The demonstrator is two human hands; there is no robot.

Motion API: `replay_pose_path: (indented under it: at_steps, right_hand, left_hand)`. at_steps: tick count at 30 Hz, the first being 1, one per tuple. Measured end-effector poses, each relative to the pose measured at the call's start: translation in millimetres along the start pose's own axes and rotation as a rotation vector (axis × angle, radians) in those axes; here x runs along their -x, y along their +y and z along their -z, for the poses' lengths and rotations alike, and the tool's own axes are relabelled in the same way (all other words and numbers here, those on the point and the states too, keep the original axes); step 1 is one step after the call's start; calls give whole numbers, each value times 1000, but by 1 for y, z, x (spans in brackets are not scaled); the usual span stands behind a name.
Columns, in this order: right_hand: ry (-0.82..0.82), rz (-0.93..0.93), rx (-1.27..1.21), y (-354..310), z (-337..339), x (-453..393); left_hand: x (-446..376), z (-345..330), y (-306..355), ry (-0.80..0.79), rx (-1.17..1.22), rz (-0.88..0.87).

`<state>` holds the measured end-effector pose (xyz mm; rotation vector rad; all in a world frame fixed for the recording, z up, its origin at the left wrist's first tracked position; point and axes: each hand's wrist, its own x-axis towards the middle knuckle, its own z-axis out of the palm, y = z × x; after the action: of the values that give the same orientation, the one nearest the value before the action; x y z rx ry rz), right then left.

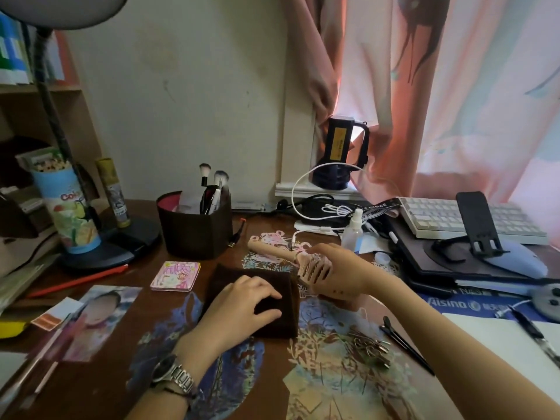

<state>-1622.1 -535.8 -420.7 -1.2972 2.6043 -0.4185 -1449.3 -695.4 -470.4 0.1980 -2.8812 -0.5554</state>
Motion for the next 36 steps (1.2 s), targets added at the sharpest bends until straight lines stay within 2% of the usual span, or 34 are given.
replay_pose_path:
  at_steps: [6,14,20,36]
  right_hand:
    - [-68,-23,22,4,-2,-17]
    - [-8,50,-56,-1,4,-37]
    - [-47,80,-109,-6,2,-50]
    - [-99,120,-5,-3,8,-85]
  left_hand:
    - [-1,1,-2,-8,42,-1]
    - [0,3,-2,-14,55,-7]
    - [1,3,-2,-8,61,-3]
    - [1,6,-4,-24,106,4]
